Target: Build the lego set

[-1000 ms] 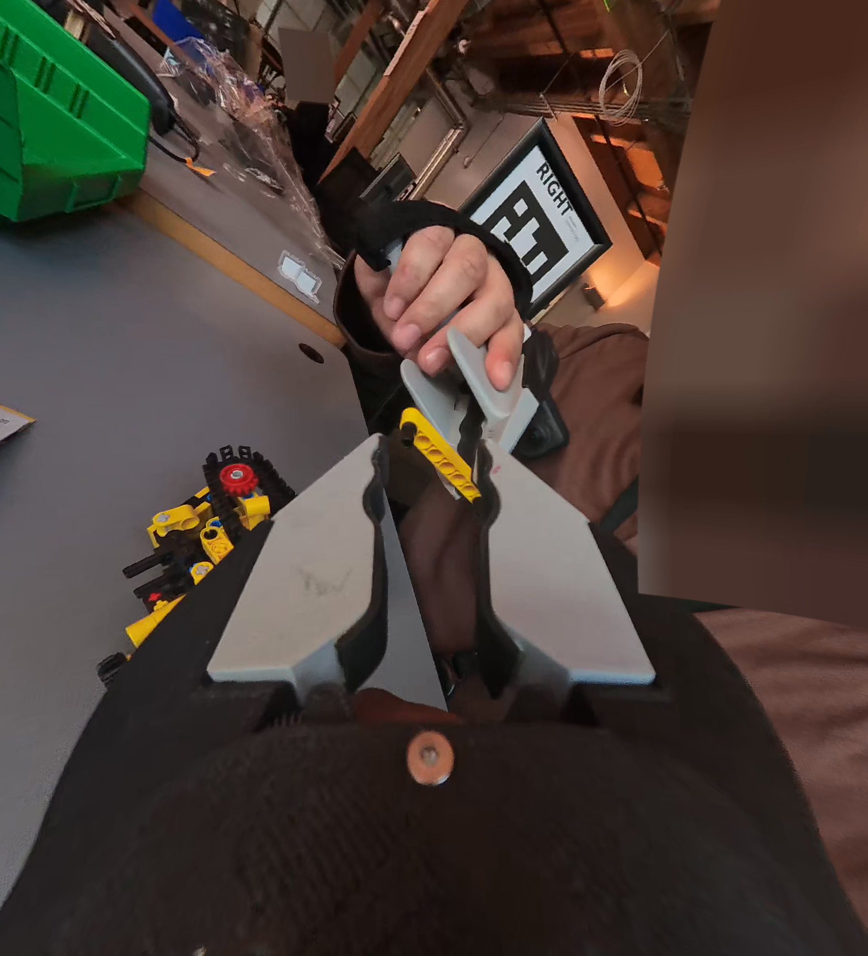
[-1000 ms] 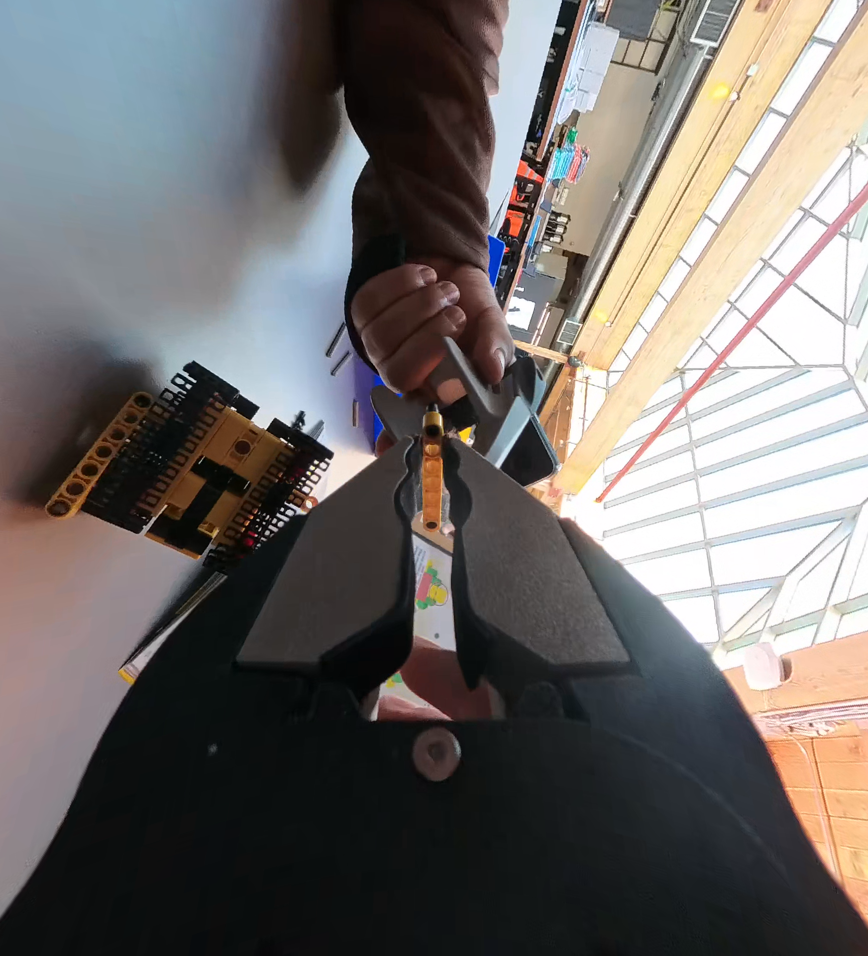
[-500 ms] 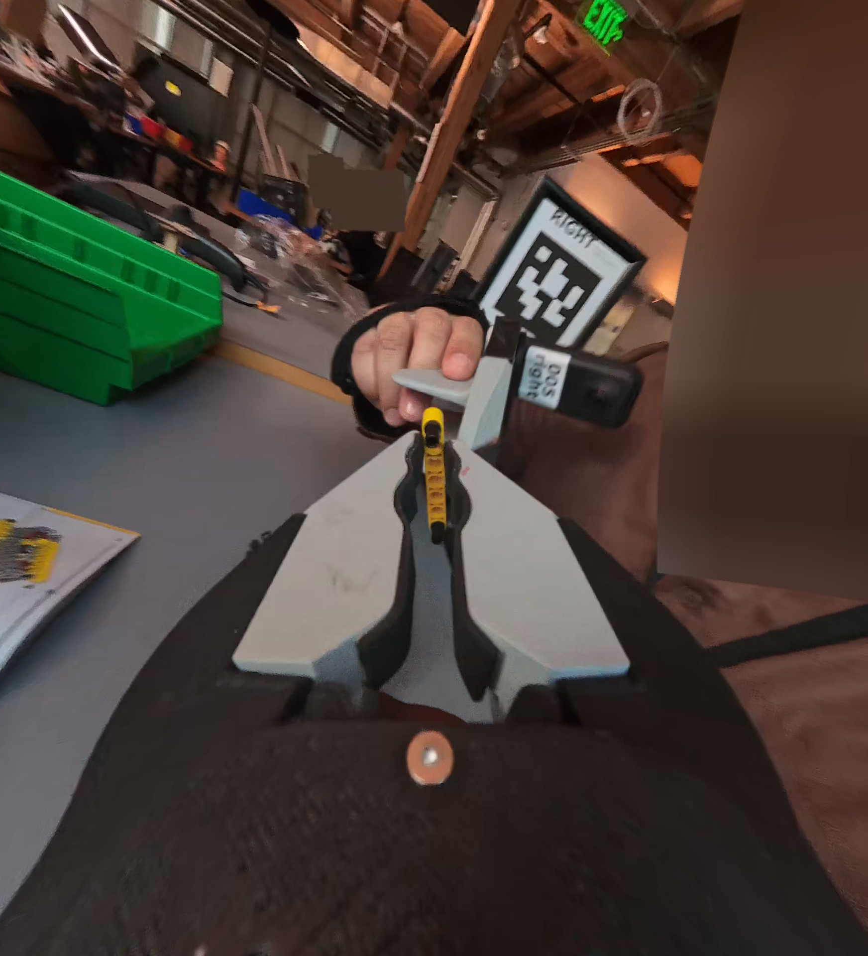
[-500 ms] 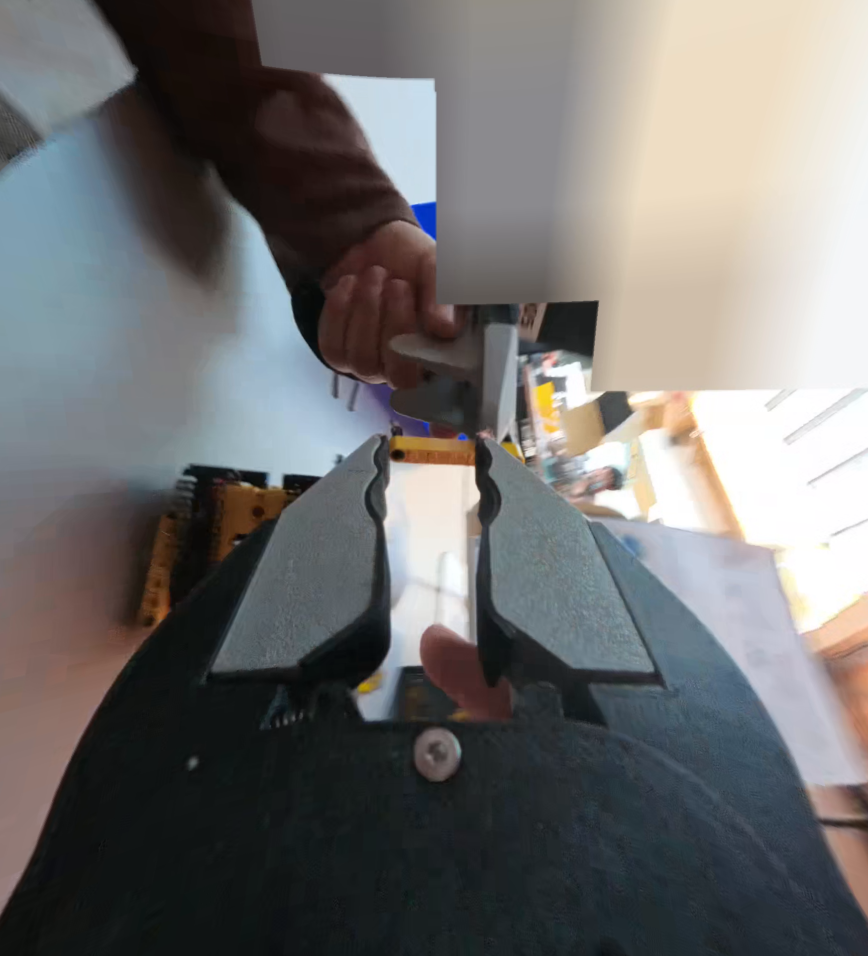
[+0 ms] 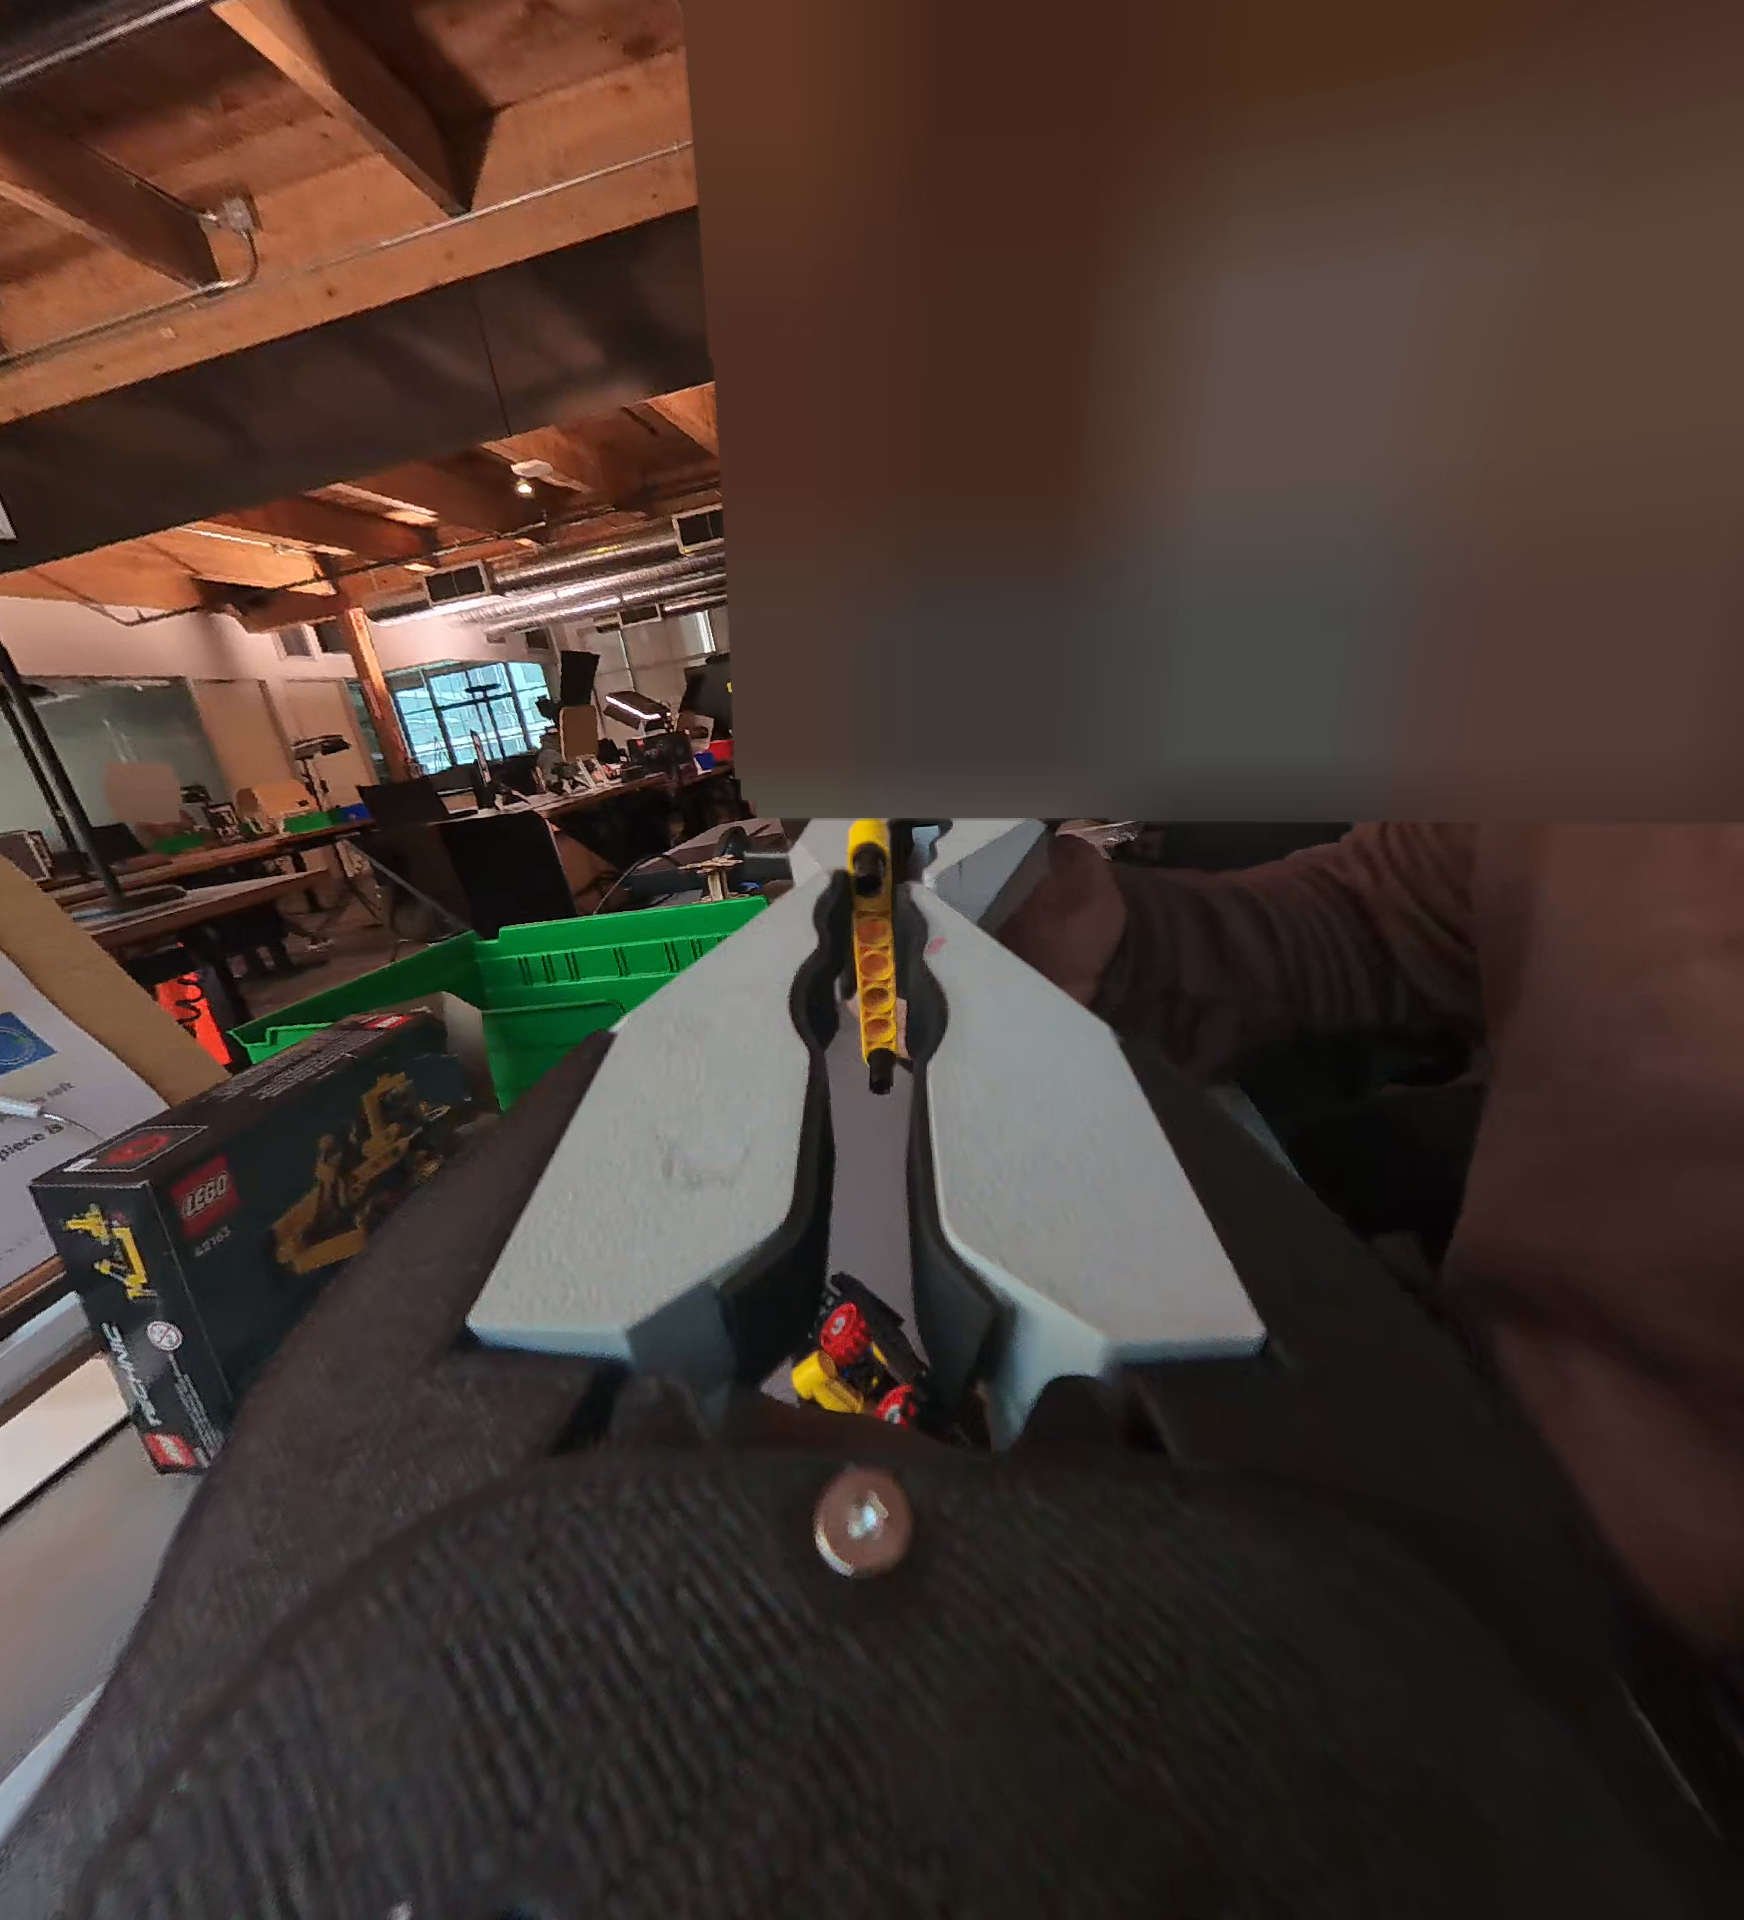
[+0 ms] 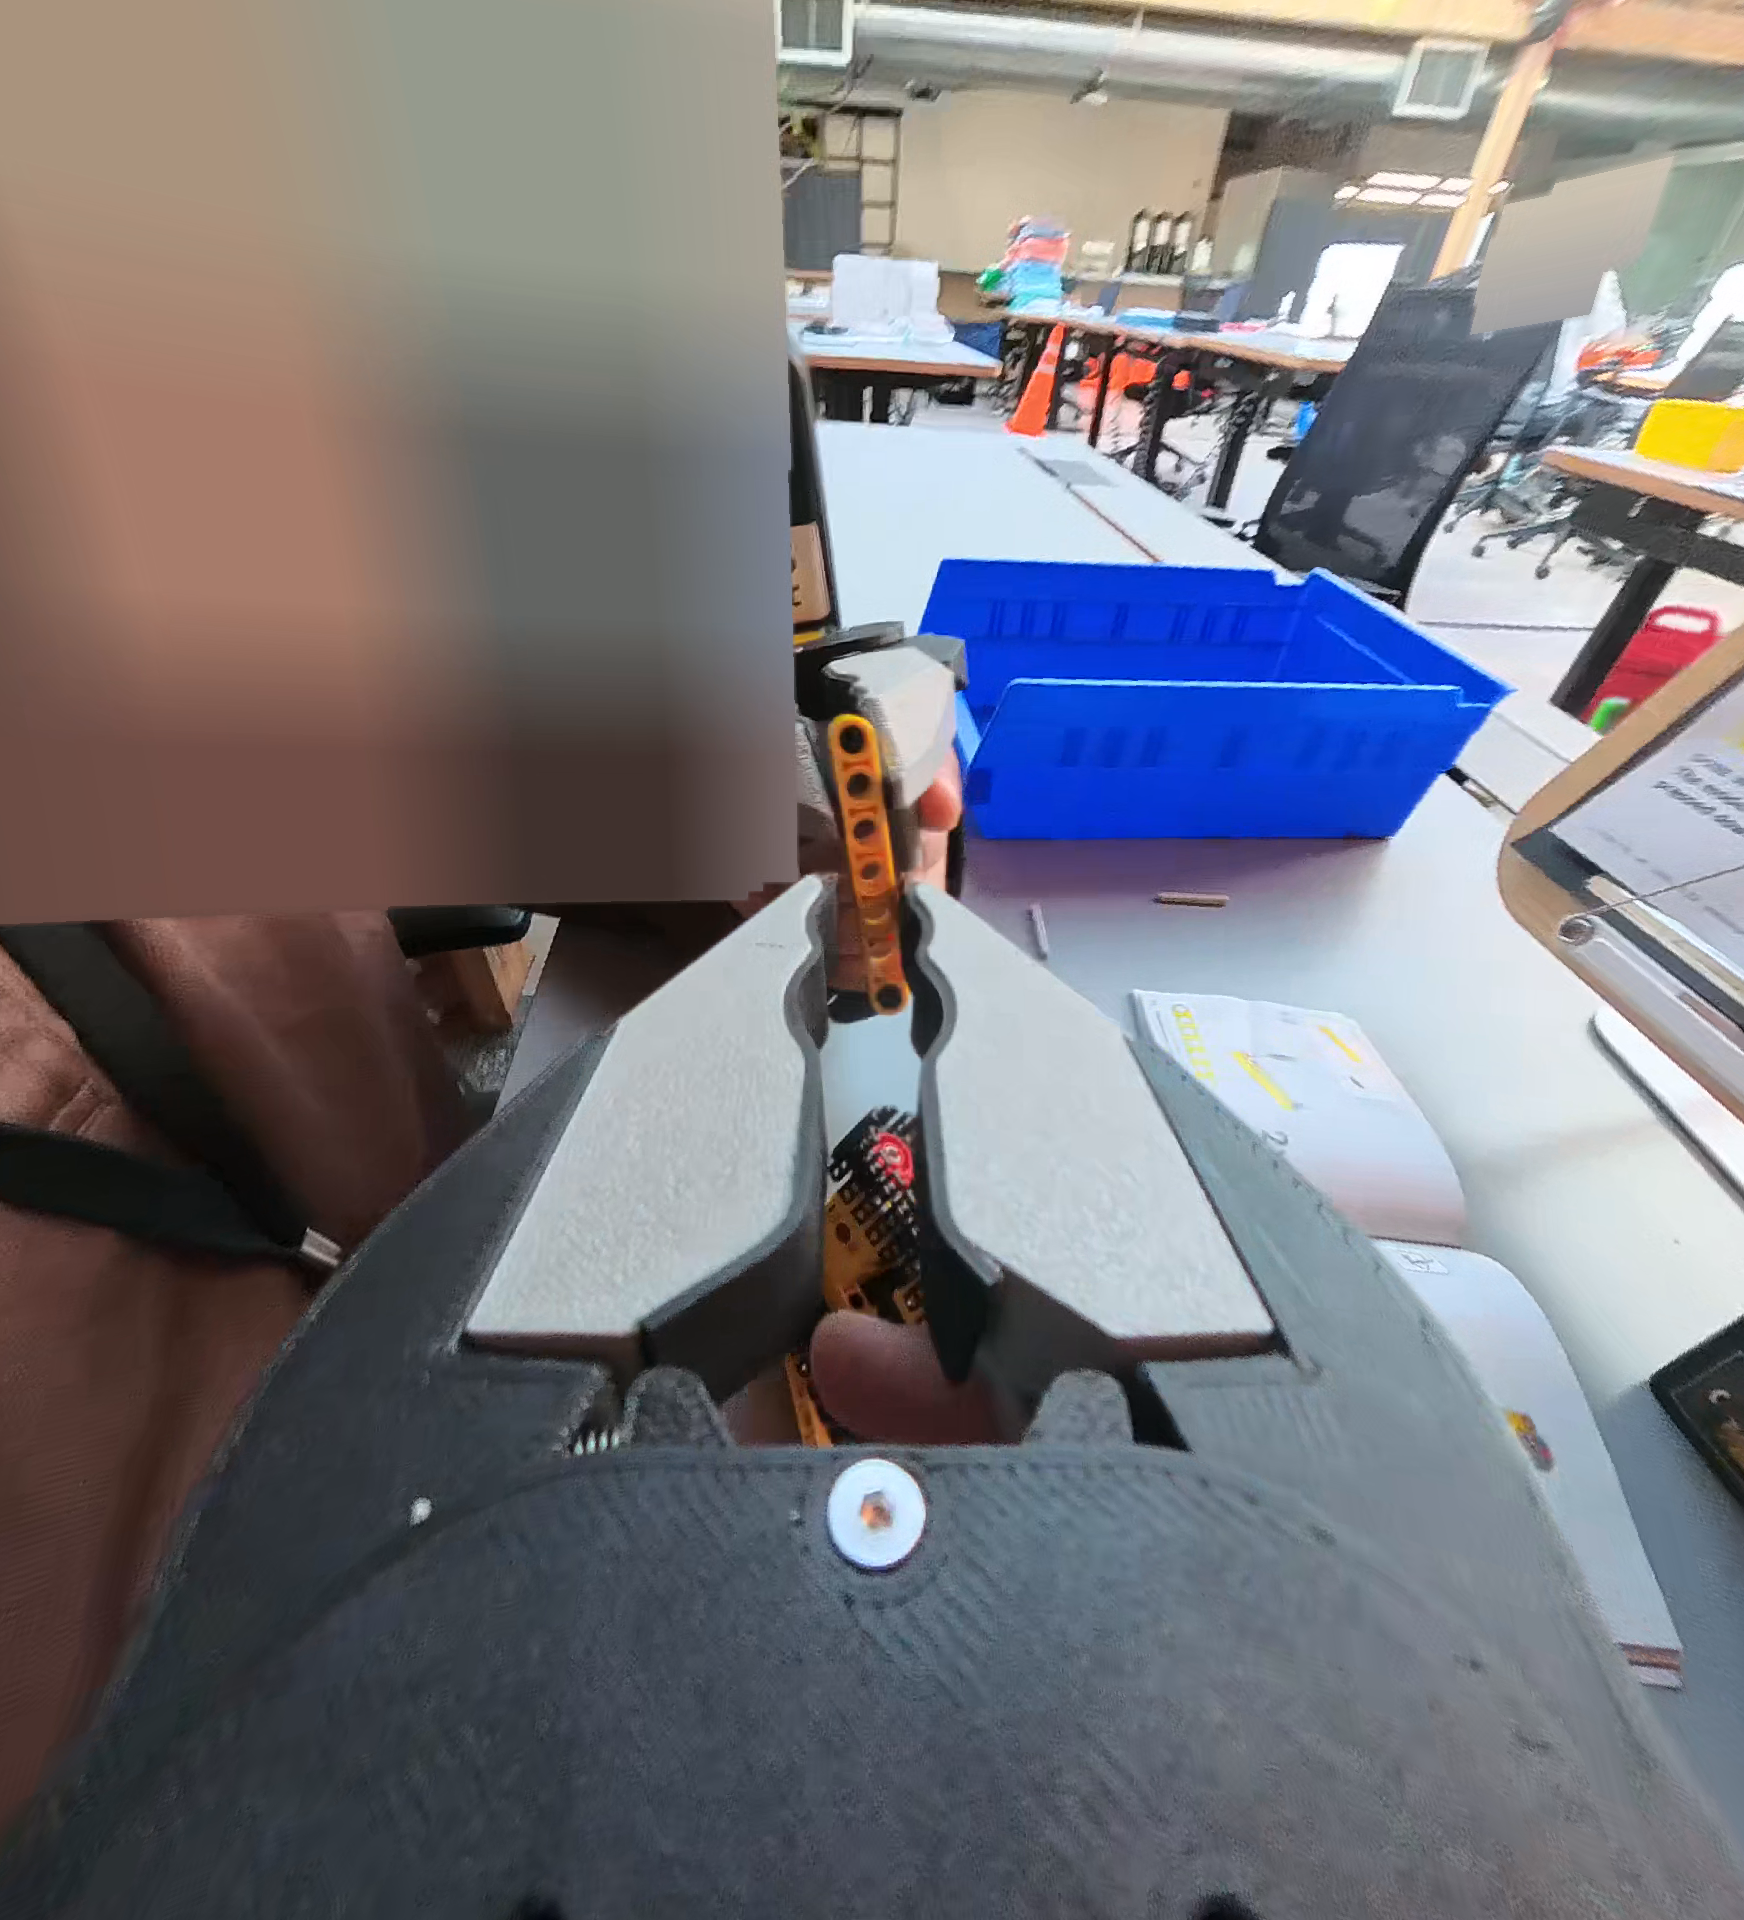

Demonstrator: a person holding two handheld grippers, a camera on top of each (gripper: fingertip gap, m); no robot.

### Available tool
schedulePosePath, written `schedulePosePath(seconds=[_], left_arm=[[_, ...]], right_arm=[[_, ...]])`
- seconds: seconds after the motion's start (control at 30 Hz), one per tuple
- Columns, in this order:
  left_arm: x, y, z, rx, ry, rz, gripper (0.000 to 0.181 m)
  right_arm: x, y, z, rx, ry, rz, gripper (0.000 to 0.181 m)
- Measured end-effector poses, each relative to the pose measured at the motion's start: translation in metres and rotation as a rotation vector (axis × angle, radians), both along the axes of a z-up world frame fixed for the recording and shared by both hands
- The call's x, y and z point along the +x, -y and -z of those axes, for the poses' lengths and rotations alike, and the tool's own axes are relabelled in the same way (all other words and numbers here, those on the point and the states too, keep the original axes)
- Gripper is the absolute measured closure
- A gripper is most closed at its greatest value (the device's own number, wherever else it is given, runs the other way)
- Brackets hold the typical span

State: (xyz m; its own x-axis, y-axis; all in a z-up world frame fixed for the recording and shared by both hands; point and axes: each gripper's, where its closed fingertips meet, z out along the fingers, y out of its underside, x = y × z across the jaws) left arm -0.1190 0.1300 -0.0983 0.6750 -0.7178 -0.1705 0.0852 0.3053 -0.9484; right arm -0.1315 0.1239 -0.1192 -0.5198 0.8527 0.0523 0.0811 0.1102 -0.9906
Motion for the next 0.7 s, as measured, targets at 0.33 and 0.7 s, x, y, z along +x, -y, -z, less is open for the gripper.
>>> schedulePosePath(seconds=[0.33, 0.7], left_arm=[[0.005, -0.002, 0.023, -0.112, -0.067, 0.021, 0.172], [-0.029, -0.02, 0.096, -0.655, -0.212, 0.0, 0.149]], right_arm=[[0.01, -0.011, 0.023, 0.235, -0.032, 0.058, 0.177], [0.006, -0.052, 0.079, 0.857, 0.182, 0.195, 0.177]])
